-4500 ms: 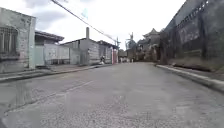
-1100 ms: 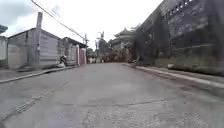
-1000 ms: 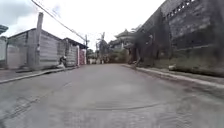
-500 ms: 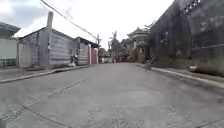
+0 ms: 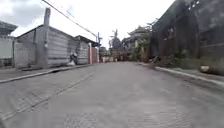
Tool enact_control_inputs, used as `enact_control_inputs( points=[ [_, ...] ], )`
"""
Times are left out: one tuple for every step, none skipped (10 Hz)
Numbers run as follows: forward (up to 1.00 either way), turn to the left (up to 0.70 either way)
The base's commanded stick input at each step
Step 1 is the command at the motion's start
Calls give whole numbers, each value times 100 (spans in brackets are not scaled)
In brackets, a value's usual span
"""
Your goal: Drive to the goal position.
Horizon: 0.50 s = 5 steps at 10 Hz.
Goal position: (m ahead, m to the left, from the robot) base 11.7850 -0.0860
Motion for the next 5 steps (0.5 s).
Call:
enact_control_inputs(
  points=[
    [100,-21],
    [100,-21],
    [100,-21],
    [100,-21],
    [100,-21]
  ],
)
